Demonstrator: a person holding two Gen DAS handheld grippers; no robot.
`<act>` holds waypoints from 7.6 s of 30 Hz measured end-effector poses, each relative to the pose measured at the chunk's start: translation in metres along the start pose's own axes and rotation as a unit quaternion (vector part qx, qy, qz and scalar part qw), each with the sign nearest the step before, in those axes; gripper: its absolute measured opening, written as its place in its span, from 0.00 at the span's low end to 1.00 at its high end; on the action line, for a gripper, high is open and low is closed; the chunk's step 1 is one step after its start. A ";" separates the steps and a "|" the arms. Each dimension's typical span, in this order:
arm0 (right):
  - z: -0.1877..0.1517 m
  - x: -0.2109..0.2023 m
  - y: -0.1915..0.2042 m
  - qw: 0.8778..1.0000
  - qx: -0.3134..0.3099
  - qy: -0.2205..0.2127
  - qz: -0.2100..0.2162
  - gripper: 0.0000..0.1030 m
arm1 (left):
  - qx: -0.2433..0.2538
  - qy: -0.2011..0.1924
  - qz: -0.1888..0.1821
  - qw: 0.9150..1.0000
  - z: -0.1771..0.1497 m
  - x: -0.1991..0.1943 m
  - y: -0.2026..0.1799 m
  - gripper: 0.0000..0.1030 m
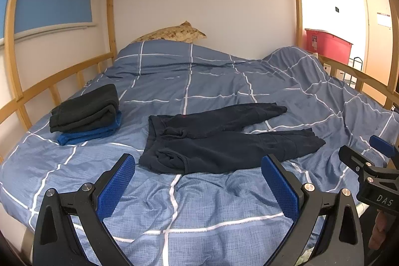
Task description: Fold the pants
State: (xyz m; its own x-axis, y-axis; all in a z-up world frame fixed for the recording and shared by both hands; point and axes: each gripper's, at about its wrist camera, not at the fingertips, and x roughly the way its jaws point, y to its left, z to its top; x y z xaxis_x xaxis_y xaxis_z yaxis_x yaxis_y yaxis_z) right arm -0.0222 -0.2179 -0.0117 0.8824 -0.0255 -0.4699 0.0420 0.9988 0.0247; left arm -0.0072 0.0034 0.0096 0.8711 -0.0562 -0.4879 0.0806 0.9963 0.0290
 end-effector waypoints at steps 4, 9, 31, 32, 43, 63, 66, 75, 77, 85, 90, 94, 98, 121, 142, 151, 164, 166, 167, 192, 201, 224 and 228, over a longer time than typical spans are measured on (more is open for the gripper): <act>0.000 0.000 0.000 1.000 0.001 0.000 0.000 0.99 | 0.000 -0.003 0.000 1.000 0.000 -0.001 0.000 1.00; 0.000 -0.001 0.000 1.000 0.000 0.000 0.000 0.99 | 0.000 -0.006 0.000 1.000 0.003 -0.003 -0.001 1.00; 0.001 -0.001 0.001 1.000 0.002 0.000 0.002 0.99 | 0.000 -0.010 -0.002 1.000 0.002 -0.007 -0.003 1.00; 0.001 -0.002 0.001 1.000 0.001 0.001 0.002 0.99 | 0.000 -0.010 -0.002 1.000 0.002 -0.007 -0.003 1.00; 0.001 -0.002 0.000 1.000 0.002 0.000 0.003 0.99 | -0.001 -0.014 -0.004 1.000 0.004 -0.009 -0.004 1.00; 0.002 -0.003 0.003 1.000 0.003 0.001 0.004 0.99 | -0.002 -0.014 -0.001 1.000 0.006 -0.007 -0.009 1.00; 0.004 0.001 0.004 1.000 0.002 0.004 0.006 0.99 | -0.001 -0.008 -0.005 1.000 0.008 0.004 -0.014 1.00; 0.026 0.045 -0.021 1.000 -0.002 -0.013 -0.013 0.99 | 0.016 -0.015 -0.042 0.999 0.039 0.056 -0.033 1.00; 0.039 0.058 -0.028 1.000 -0.001 -0.017 -0.011 0.99 | 0.022 -0.014 -0.048 0.999 0.051 0.073 -0.040 1.00; 0.086 0.127 -0.058 1.000 -0.006 -0.020 -0.014 0.99 | 0.045 -0.004 -0.074 0.996 0.099 0.153 -0.066 1.00; 0.109 0.189 -0.077 1.000 -0.009 0.011 -0.005 0.98 | 0.066 0.027 -0.091 0.993 0.121 0.211 -0.085 1.00; 0.122 0.242 -0.094 0.998 0.005 0.061 0.012 0.96 | 0.083 0.060 -0.094 0.990 0.132 0.262 -0.104 1.00; 0.129 0.295 -0.115 0.991 0.053 0.122 0.034 0.90 | 0.078 0.089 -0.102 0.988 0.141 0.304 -0.117 1.00; 0.080 0.439 -0.175 0.908 0.288 0.292 0.087 0.54 | 0.108 0.157 -0.087 0.978 0.138 0.412 -0.169 1.00; 0.090 0.449 -0.148 0.957 0.097 0.270 -0.036 0.21 | 0.073 0.216 -0.077 0.971 0.106 0.436 -0.146 1.00; 0.104 0.385 -0.155 0.965 0.127 0.220 -0.070 0.58 | 0.057 0.184 -0.081 0.978 0.117 0.375 -0.116 1.00; 0.089 0.206 -0.068 0.993 0.092 0.071 -0.005 0.70 | 0.048 0.088 -0.055 0.993 0.093 0.206 -0.029 1.00; 0.080 0.187 -0.049 0.995 0.084 0.056 0.003 0.73 | 0.052 0.082 -0.048 0.994 0.083 0.190 -0.011 1.00; 0.076 0.179 -0.044 0.995 0.084 0.053 0.003 0.73 | 0.054 0.082 -0.044 0.994 0.077 0.183 -0.001 1.00; -0.054 0.170 0.046 0.978 0.178 0.098 0.050 0.73 | -0.033 0.132 0.018 0.991 -0.037 0.167 0.115 0.93; -0.059 0.200 0.038 0.969 0.210 0.125 0.045 0.73 | -0.108 0.169 -0.027 0.979 -0.039 0.209 0.122 0.73; -0.042 0.209 0.037 0.975 0.183 0.118 0.052 0.11 | -0.172 0.202 -0.058 0.962 -0.042 0.228 0.118 0.16; -0.034 0.203 0.035 0.977 0.177 0.108 0.057 0.08 | -0.168 0.187 -0.051 0.967 -0.032 0.216 0.115 0.16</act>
State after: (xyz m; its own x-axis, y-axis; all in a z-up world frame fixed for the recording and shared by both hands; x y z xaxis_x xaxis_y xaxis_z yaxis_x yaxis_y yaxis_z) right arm 0.1420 -0.1866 -0.1361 0.7727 0.1331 -0.6206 0.1422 0.9166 0.3736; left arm 0.1747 0.1079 -0.1199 0.6254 -0.1899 -0.7568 -0.0601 0.9553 -0.2894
